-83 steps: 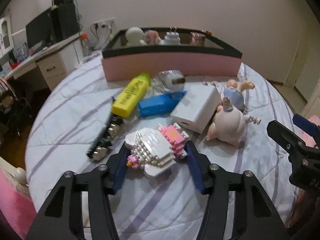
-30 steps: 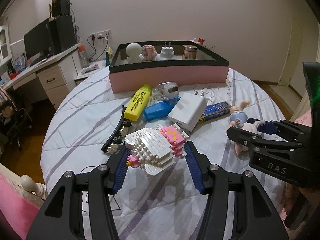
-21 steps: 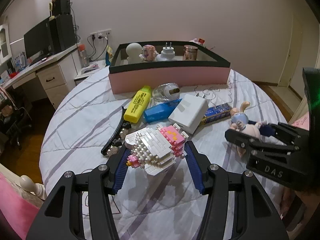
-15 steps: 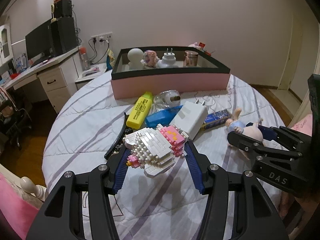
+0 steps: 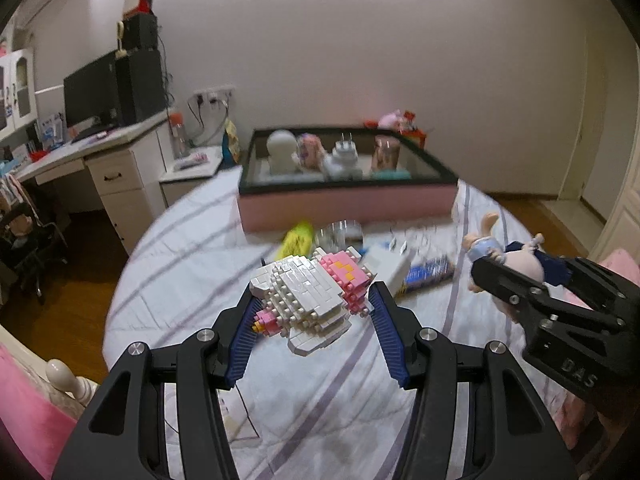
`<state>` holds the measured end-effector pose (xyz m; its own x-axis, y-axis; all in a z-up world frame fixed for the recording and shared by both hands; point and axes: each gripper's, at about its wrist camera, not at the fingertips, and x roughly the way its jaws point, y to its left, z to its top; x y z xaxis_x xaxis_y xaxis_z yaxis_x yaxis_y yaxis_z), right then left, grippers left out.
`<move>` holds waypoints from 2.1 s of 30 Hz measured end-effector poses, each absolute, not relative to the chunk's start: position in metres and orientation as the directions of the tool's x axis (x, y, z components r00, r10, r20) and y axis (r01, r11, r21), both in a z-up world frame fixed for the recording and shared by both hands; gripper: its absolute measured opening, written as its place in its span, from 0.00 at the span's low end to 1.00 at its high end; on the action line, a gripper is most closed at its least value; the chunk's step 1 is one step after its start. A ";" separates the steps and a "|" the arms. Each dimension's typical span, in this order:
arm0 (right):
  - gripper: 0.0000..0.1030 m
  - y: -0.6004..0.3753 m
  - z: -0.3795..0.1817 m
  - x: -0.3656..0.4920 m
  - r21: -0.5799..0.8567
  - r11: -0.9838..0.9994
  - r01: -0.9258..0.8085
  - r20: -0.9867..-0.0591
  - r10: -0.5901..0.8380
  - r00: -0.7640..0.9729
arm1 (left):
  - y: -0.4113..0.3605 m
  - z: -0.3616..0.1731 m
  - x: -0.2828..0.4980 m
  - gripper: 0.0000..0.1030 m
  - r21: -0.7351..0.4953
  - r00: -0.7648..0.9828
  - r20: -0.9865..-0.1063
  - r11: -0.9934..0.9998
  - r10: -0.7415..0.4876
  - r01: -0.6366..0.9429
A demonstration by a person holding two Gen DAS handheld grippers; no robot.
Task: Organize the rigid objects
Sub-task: 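Carry the white block figure and baby doll over the pink box, then lower both items into the pink box and open both grippers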
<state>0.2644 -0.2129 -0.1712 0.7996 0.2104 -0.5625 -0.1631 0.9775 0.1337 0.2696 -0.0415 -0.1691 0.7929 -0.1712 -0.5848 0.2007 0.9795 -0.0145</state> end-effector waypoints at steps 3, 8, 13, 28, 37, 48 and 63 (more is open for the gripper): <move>0.47 -0.210 -0.148 0.255 0.118 0.980 -0.162 -0.495 0.199 0.846 | -0.042 -0.151 0.267 0.54 -0.005 0.829 -0.539 0.984 -0.152 0.177; 0.47 -0.204 -0.113 0.245 0.099 0.983 -0.153 -0.401 0.180 0.898 | -0.044 -0.119 0.259 0.54 -0.005 0.883 -0.448 0.988 -0.141 0.155; 0.47 -0.196 -0.090 0.238 0.087 0.984 -0.153 -0.320 0.173 0.931 | -0.047 -0.094 0.246 0.54 0.021 0.928 -0.353 0.990 -0.121 0.137; 0.47 -0.183 -0.061 0.241 0.059 0.989 -0.137 -0.208 0.146 0.967 | -0.051 -0.057 0.251 0.54 0.091 0.978 -0.205 0.994 -0.045 0.065; 0.47 -0.190 -0.061 0.275 0.045 0.992 -0.116 -0.203 0.123 0.971 | -0.066 -0.055 0.294 0.54 0.157 0.986 -0.162 0.985 -0.043 0.069; 0.47 -0.200 -0.096 0.388 0.036 0.992 -0.119 -0.350 0.124 0.928 | -0.074 -0.103 0.426 0.54 0.146 0.922 -0.378 0.977 -0.087 0.152; 0.47 -0.202 -0.185 0.476 0.078 0.984 -0.161 -0.606 0.175 0.776 | -0.071 -0.189 0.510 0.54 0.133 0.766 -0.642 0.976 -0.046 0.171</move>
